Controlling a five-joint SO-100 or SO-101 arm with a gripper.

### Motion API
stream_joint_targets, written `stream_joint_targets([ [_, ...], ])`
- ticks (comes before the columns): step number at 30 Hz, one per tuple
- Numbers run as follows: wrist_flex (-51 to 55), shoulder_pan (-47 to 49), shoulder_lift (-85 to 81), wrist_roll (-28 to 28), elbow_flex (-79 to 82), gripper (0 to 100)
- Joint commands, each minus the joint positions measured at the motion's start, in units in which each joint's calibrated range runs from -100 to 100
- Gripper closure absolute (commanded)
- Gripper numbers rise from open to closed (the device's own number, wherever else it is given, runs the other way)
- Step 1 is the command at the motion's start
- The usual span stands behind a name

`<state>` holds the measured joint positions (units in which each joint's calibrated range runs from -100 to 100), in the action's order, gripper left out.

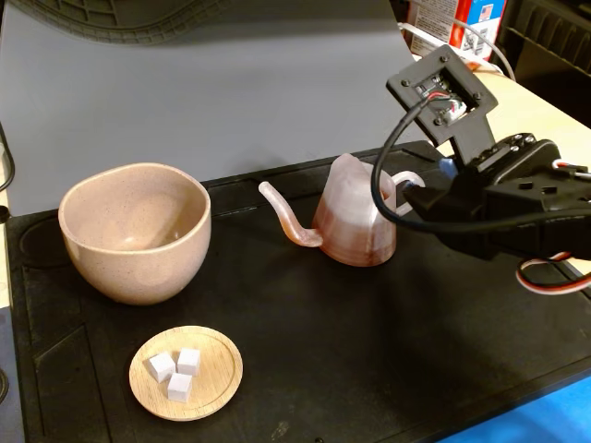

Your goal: Pick up a kettle and pour liquid into a cup.

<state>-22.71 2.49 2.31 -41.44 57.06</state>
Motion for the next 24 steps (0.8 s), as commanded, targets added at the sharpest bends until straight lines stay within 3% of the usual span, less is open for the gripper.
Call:
stream_joint_targets([
  [1,-1.02,-0.33,0.93,0.11,-2.98,83],
  [8,-1.02,-2.15,2.55,0.16,-3.07,83],
  [12,-8.11,-2.15,6.82,3.26,-3.34,83],
  [20,-7.51,-1.7,7.59,3.36,-5.97,83],
  [24,-8.11,-2.08,9.55,6.46,-5.97,83],
])
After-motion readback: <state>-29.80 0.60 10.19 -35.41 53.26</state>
